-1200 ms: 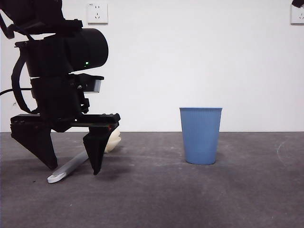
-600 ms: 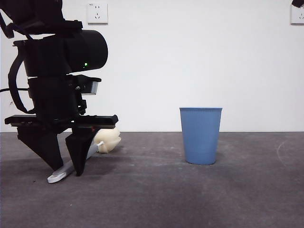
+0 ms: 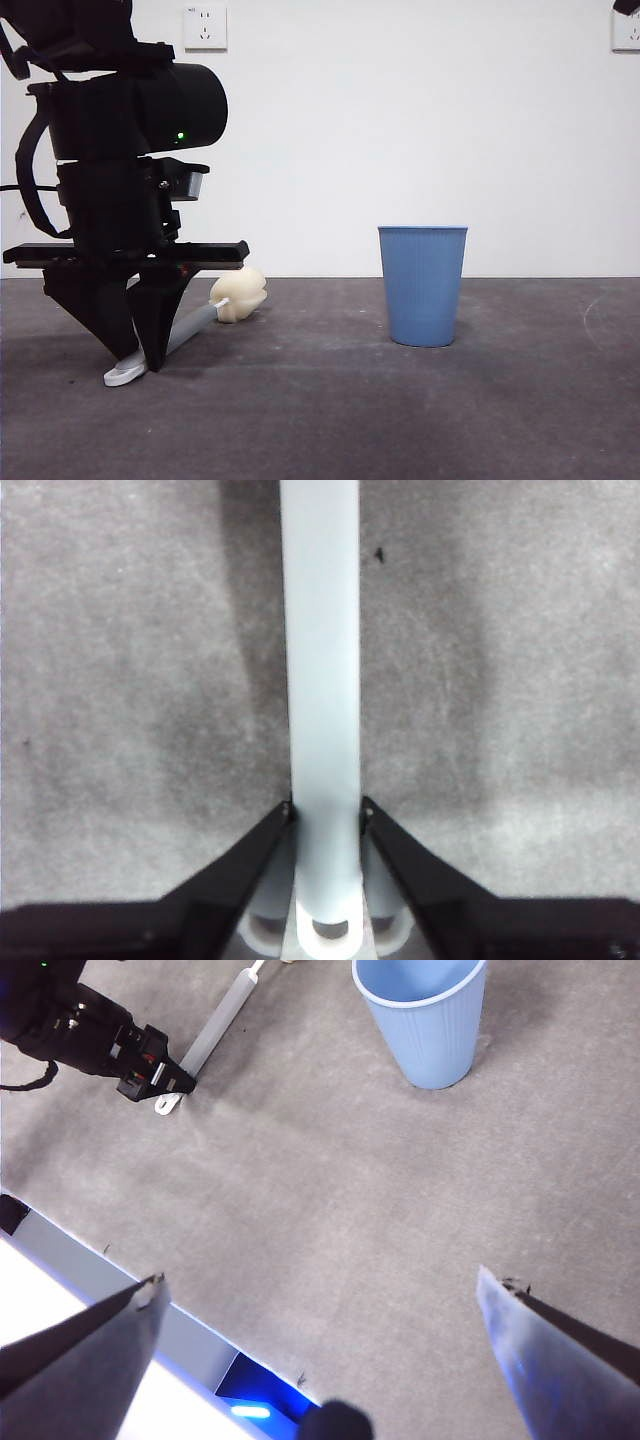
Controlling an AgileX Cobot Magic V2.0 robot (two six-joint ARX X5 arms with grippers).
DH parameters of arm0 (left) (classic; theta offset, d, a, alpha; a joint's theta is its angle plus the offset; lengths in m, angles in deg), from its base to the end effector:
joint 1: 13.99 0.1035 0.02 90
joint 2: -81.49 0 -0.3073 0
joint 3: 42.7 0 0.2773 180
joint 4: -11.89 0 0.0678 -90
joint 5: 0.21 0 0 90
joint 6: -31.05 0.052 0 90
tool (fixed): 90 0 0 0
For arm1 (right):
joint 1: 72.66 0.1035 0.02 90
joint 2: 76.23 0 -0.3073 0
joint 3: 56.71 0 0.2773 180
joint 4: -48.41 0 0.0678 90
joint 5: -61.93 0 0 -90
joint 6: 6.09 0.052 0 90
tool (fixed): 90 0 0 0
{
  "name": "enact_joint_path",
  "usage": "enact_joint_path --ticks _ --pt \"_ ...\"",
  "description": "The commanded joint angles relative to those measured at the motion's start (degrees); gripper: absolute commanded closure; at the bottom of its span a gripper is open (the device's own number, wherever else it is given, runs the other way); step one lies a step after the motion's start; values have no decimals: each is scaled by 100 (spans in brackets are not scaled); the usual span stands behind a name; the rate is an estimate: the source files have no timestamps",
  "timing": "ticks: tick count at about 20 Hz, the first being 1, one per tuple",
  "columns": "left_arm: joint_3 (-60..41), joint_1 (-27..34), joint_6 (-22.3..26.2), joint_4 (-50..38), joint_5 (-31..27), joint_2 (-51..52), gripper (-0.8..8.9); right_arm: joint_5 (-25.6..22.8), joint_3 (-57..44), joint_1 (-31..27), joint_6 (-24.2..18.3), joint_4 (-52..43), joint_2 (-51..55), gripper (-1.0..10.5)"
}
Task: Pick up the cup brush,pick up the cup,insert the brush into the cup,clean the cup,put the cup brush back,put the cup back to the fixed position on the table
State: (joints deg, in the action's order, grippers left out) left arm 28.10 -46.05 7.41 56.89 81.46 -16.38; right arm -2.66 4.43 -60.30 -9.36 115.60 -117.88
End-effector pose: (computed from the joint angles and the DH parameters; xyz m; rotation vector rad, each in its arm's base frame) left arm 0.2970 -0.1771 0.1683 0.0782 1.2249 -0.1059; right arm 0.1213 0.0494 0.3154 0.0445 0.8232 0.6437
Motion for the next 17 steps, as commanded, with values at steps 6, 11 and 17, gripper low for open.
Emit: enact_joint_path --ticks 6,11,17 --pt "-17 -11 -33 184 -20 -55 822 -2 17 11 262 -15 2 380" --pt "-17 -11 -13 212 94 46 822 -39 17 11 234 -17 2 380" --pt "-15 -11 129 236 90 527 822 -39 17 11 234 -20 2 380"
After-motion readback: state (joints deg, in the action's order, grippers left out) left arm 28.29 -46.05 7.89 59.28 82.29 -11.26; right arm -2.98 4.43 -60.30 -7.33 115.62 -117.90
